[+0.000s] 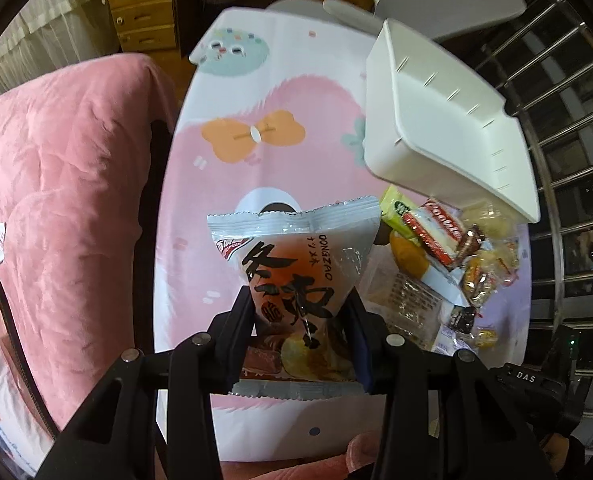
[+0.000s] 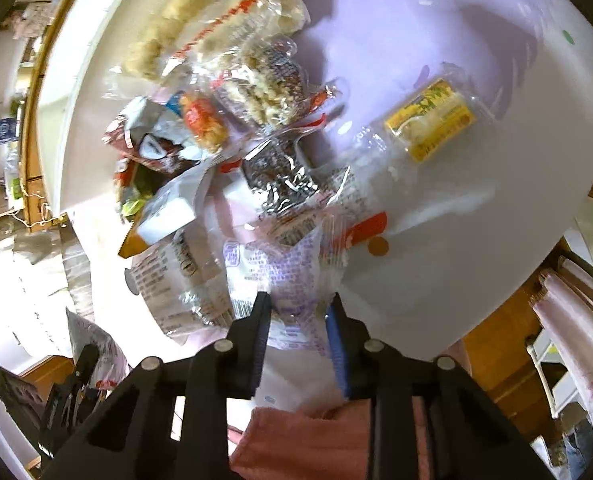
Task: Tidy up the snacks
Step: 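Grasp a clear snack bag with the right gripper while the left carries the pastry bag to the tray, then open both grippers over the white tray to drop the snacks, then lower the left gripper onto the clear biscuit bag and close, then lift the biscuit bag with the left gripper while the right grasps the yellow bar, then carry both snacks over the white tray and open both grippers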
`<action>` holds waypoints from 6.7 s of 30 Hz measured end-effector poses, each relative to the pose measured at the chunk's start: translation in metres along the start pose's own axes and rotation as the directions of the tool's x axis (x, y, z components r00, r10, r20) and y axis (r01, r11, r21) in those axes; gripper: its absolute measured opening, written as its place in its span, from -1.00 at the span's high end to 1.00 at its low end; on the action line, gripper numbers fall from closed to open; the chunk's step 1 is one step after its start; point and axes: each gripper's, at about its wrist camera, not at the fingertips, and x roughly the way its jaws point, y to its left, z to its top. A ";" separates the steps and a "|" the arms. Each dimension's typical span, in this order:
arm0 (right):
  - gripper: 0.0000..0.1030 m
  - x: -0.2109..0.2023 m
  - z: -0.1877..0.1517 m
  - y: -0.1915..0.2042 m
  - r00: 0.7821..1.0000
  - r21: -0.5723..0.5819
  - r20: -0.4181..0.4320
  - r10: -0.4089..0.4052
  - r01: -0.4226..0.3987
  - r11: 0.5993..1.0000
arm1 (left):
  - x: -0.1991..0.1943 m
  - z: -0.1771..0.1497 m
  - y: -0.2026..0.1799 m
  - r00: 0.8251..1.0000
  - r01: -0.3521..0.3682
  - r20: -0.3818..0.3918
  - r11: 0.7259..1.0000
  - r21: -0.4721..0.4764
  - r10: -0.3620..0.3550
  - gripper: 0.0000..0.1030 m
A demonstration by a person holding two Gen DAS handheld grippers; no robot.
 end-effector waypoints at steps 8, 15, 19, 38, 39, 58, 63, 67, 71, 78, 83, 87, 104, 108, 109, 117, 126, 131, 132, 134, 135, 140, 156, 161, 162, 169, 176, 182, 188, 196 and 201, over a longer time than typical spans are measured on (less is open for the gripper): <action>0.65 -0.021 -0.047 -0.005 0.991 -0.071 0.119 0.056 -0.048 0.996 | -0.039 -0.028 0.006 0.989 0.089 0.115 0.994 0.058 -0.095 0.19; 0.67 -0.038 -0.074 -0.008 0.977 -0.123 0.201 0.074 -0.050 0.991 | -0.055 -0.043 -0.002 0.978 0.133 0.148 0.985 0.106 -0.148 0.19; 0.67 -0.055 -0.081 -0.009 0.966 -0.135 0.246 0.078 -0.045 0.990 | -0.061 -0.044 -0.011 0.974 0.155 0.146 0.978 0.141 -0.175 0.19; 0.67 -0.153 0.022 0.030 0.877 -0.409 0.407 0.256 -0.076 0.909 | -0.072 0.010 -0.114 0.948 0.180 0.232 0.969 0.168 -0.216 0.18; 0.67 -0.157 0.029 0.033 0.873 -0.427 0.406 0.269 -0.079 0.901 | -0.071 0.015 -0.120 0.946 0.179 0.241 0.970 0.163 -0.215 0.18; 0.66 -0.169 0.127 0.081 0.853 -0.755 0.353 0.384 0.017 0.656 | -0.018 0.081 -0.206 0.927 0.141 0.337 0.985 0.101 -0.167 0.18; 0.57 -0.158 0.137 0.092 0.864 -0.787 0.325 0.385 0.021 0.617 | -0.014 0.092 -0.220 0.930 0.108 0.343 0.991 0.083 -0.130 -0.04; 0.56 -0.150 0.144 0.093 0.879 -0.778 0.305 0.366 0.009 0.628 | -0.016 0.092 -0.226 0.938 0.060 0.336 0.994 0.092 -0.087 -0.05; 0.51 -0.149 0.148 0.091 0.881 -0.757 0.298 0.367 -0.016 0.653 | -0.019 0.089 -0.222 0.947 0.032 0.317 0.996 0.086 -0.057 -0.06; 0.38 -0.152 0.138 0.083 0.882 -0.732 0.312 0.355 -0.016 0.681 | -0.026 0.077 -0.206 0.953 0.030 0.300 0.997 0.075 -0.051 -0.06; 0.38 -0.160 0.117 0.072 0.872 -0.720 0.336 0.356 -0.006 0.694 | -0.036 0.062 -0.194 0.955 0.049 0.284 0.991 0.129 -0.084 -0.06; 0.38 -0.165 0.092 0.059 0.855 -0.687 0.379 0.353 0.004 0.727 | -0.043 0.048 -0.180 0.962 0.063 0.254 0.984 0.167 -0.105 -0.11; 0.08 -0.147 -0.023 0.004 0.805 -0.498 0.524 0.277 0.026 0.867 | -0.061 -0.023 -0.120 0.978 0.103 0.133 0.925 0.366 -0.162 -0.42; 0.04 -0.138 -0.043 -0.007 0.804 -0.457 0.540 0.249 0.032 0.889 | -0.058 -0.035 -0.116 0.983 0.103 0.096 0.904 0.415 -0.156 -0.58; 0.02 -0.136 -0.047 -0.010 0.804 -0.448 0.543 0.244 0.031 0.893 | -0.056 -0.038 -0.116 0.985 0.101 0.088 0.899 0.427 -0.152 -0.59; -0.27 -0.117 -0.062 -0.028 0.821 -0.372 0.537 0.194 0.023 0.928 | -0.025 -0.047 -0.121 0.997 0.068 -0.007 0.869 0.490 -0.074 -0.74; -0.34 -0.088 -0.029 -0.051 0.867 -0.213 0.483 0.121 -0.017 0.977 | 0.038 -0.040 -0.135 0.978 0.005 -0.179 0.857 0.515 0.102 -0.76; -0.34 -0.069 0.004 -0.068 0.906 -0.041 0.415 0.086 -0.076 0.996 | 0.079 -0.029 -0.142 0.942 -0.028 -0.275 0.861 0.508 0.194 -0.76; -0.34 -0.065 0.009 -0.072 0.912 -0.012 0.401 0.085 -0.087 0.996 | 0.086 -0.027 -0.144 0.935 -0.037 -0.287 0.859 0.510 0.211 -0.76; -0.34 -0.055 0.021 -0.079 0.928 0.055 0.365 0.080 -0.108 0.993 | 0.102 -0.023 -0.146 0.918 -0.051 -0.317 0.861 0.506 0.240 -0.76; -0.34 -0.051 0.025 -0.081 0.934 0.079 0.350 0.074 -0.108 0.991 | 0.110 -0.021 -0.147 0.910 -0.052 -0.334 0.865 0.499 0.247 -0.76; -0.34 -0.035 0.045 -0.089 0.962 0.188 0.271 0.039 -0.093 0.978 | 0.141 -0.013 -0.149 0.874 -0.073 -0.394 0.879 0.472 0.284 -0.77; -0.01 -0.022 0.087 -0.062 0.980 0.231 0.159 -0.117 0.078 0.970 | 0.182 0.004 -0.163 0.843 -0.068 -0.450 0.889 0.454 0.294 -0.95; 0.21 -0.020 0.093 -0.051 0.972 0.213 0.131 -0.196 0.165 0.963 | 0.188 0.010 -0.168 0.835 -0.059 -0.468 0.893 0.445 0.289 -0.83; 0.25 -0.020 0.094 -0.050 0.971 0.211 0.129 -0.202 0.173 0.962 | 0.190 0.010 -0.165 0.836 -0.056 -0.467 0.893 0.447 0.287 -0.77; 0.48 -0.021 0.095 -0.044 0.970 0.202 0.131 -0.204 0.176 0.963 | 0.182 0.013 -0.170 0.849 -0.061 -0.437 0.876 0.478 0.297 -0.56; 0.50 -0.029 0.071 -0.058 0.971 0.173 0.148 -0.189 0.162 0.971 | 0.160 -0.004 -0.165 0.850 -0.094 -0.414 0.868 0.488 0.325 -0.55; 0.50 -0.039 0.055 -0.051 0.968 0.142 0.187 -0.166 0.140 0.980 | 0.129 -0.010 -0.147 0.866 -0.098 -0.399 0.884 0.457 0.302 -0.56; 0.50 -0.050 0.032 -0.038 0.965 0.088 0.228 -0.131 0.113 0.990 | 0.094 -0.009 -0.129 0.893 -0.099 -0.363 0.903 0.419 0.267 -0.56; 0.50 -0.063 0.019 -0.002 0.958 0.003 0.277 -0.080 0.083 0.997 | 0.033 0.016 -0.105 0.945 -0.094 -0.255 0.919 0.384 0.203 -0.57; 0.50 -0.077 0.023 0.027 0.948 -0.071 0.315 -0.039 0.064 0.995 | 0.007 0.038 -0.104 0.969 -0.098 -0.175 0.919 0.381 0.176 -0.57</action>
